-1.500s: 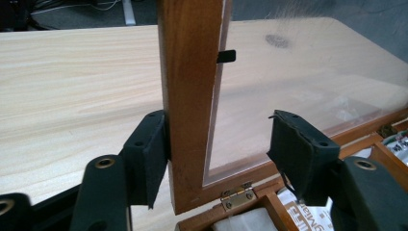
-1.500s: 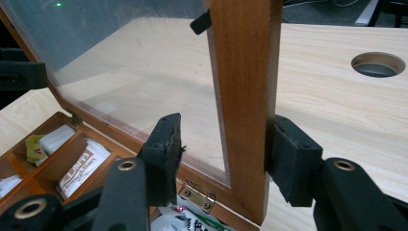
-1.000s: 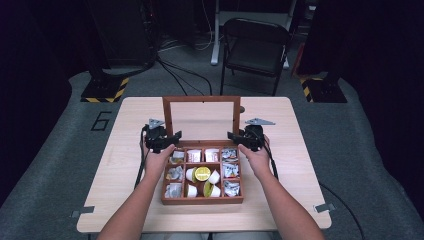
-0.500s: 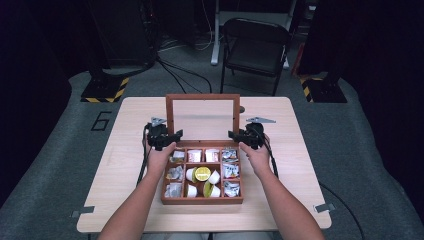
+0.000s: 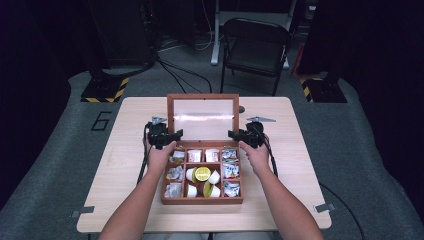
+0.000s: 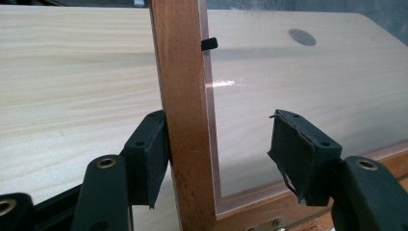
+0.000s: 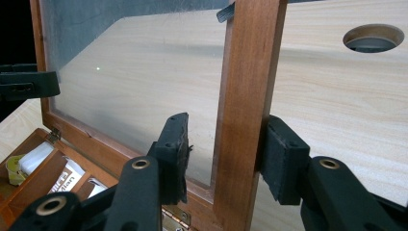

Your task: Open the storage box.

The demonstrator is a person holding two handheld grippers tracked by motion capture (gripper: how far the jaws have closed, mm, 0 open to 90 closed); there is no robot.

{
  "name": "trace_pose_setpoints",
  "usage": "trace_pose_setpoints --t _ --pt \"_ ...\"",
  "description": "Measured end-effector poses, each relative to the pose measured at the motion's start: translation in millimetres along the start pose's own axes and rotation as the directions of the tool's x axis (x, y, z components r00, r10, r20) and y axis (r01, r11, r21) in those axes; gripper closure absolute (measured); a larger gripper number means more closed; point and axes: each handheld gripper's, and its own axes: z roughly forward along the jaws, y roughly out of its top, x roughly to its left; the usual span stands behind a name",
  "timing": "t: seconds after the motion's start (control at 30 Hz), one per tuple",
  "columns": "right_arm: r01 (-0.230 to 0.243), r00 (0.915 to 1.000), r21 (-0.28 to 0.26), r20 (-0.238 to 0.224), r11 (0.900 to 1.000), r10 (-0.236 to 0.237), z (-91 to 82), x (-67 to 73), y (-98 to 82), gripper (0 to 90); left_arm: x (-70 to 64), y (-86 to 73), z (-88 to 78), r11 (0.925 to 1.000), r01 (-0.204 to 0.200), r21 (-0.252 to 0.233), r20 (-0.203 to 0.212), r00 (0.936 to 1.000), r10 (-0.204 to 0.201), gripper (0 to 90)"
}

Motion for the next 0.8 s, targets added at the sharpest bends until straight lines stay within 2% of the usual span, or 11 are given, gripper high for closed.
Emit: trace_pose_setpoints --t 0.43,0.57,0.7,0.8 --pt "-0.038 0.9993 0.027 0.003 0.999 0.038 5.3 -4.5 0.1 54.6 5.5 -1.3 7.9 0.9989 0.04 0.023 0.015 0.9991 -0.04 38.9" --pt "-0.068 0.9976 0.03 -0.004 0.997 0.068 8.0 -8.3 -1.3 54.5 6.9 -1.1 10.6 0.998 0.052 0.036 0.015 0.9985 -0.053 38.1" --pt "-0.087 0.996 0.036 -0.017 0.996 0.088 9.6 -12.0 -2.3 54.3 3.4 1.3 12.7 0.9981 0.012 0.061 -0.015 0.9998 -0.011 36.2" --pt "-0.092 0.9955 0.04 -0.019 0.995 0.093 10.2 -12.7 -2.5 54.1 5.4 0.8 13.7 0.9975 0.031 0.064 -0.004 0.9995 -0.03 36.4"
